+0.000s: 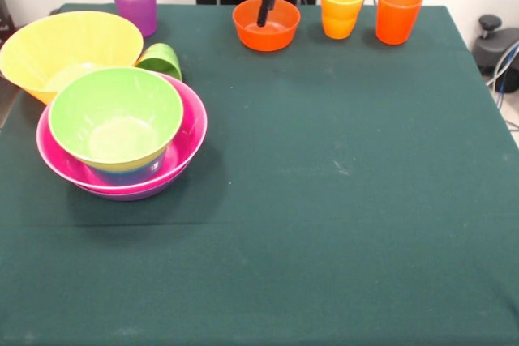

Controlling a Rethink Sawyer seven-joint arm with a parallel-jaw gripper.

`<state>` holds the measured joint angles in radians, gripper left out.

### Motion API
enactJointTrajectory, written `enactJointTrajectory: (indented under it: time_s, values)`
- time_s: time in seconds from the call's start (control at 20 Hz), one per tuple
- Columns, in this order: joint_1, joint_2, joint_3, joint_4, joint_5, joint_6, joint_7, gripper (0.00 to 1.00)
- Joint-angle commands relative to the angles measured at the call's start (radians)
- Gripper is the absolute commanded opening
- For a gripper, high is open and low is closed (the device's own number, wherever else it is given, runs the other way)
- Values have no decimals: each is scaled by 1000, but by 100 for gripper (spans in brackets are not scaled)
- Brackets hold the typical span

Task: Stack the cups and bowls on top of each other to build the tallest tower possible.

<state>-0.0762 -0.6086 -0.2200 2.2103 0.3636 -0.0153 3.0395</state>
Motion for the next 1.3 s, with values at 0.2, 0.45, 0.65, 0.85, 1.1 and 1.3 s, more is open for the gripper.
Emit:
enactJointTrajectory:
  time_s: [0.2, 0.45, 0.65, 0.85, 1.1, 1.3]
  values:
    - [58, 60, 137, -18, 8, -7, 99, 100]
    - [86, 73, 138, -2, 5, -26, 109, 100]
    - [48, 75, 160, 22, -24, -60, 106, 100]
    - [29, 67, 157, 31, -21, -65, 112, 100]
    - [41, 24, 142, 64, -12, -46, 118, 100]
    - [78, -46, 121, 106, -5, 2, 116, 100]
